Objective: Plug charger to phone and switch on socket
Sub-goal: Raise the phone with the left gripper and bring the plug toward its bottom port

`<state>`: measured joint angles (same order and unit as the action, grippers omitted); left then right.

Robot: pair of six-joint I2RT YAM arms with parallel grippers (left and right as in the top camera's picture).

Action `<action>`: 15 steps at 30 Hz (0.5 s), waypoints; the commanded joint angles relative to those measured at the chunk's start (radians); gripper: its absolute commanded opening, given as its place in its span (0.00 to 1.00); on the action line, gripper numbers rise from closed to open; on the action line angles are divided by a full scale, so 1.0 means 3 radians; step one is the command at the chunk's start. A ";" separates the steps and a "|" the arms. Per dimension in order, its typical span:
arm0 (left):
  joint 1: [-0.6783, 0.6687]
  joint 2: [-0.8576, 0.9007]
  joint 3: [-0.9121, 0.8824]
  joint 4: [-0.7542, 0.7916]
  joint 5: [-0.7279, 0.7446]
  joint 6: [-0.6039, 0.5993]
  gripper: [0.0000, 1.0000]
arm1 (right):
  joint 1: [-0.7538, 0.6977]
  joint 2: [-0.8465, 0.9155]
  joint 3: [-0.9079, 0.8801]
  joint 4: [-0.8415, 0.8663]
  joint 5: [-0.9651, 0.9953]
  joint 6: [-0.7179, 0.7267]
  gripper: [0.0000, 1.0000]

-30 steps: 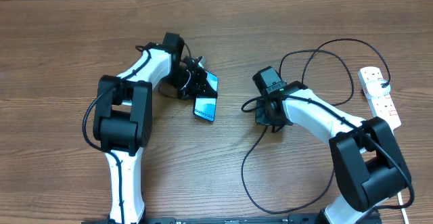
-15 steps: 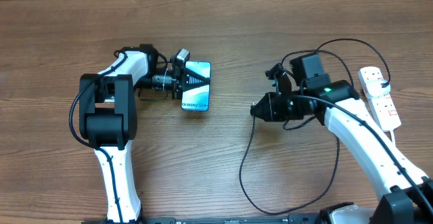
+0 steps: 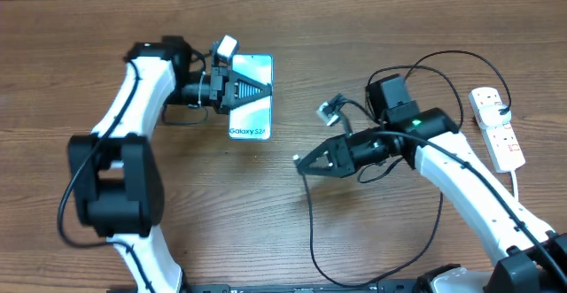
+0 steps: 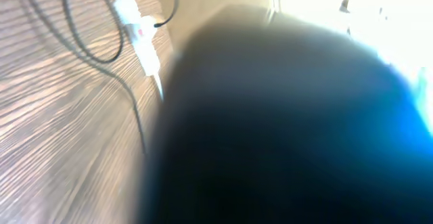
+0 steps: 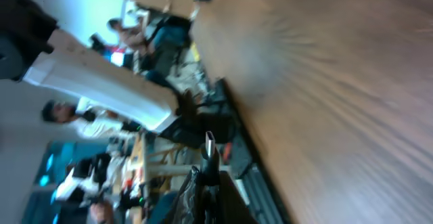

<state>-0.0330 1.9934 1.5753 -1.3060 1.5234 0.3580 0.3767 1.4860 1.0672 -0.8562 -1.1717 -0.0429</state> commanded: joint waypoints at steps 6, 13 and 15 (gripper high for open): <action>0.0066 -0.0362 0.0017 -0.0005 0.0186 -0.0624 0.05 | 0.0329 -0.0025 -0.0003 0.0595 -0.0392 0.1111 0.04; 0.0069 -0.0362 0.0017 0.0136 0.0186 -0.1122 0.04 | 0.0612 -0.0104 -0.0003 0.1630 -0.0053 0.2055 0.04; 0.0069 -0.0362 0.0017 0.0196 0.0186 -0.1170 0.04 | 0.0702 -0.0104 -0.0003 0.1840 0.0058 0.2239 0.04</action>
<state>-0.0189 1.9198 1.5749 -1.2621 1.5345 0.0837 0.5457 1.4837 1.0611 -0.3691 -1.2217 0.4522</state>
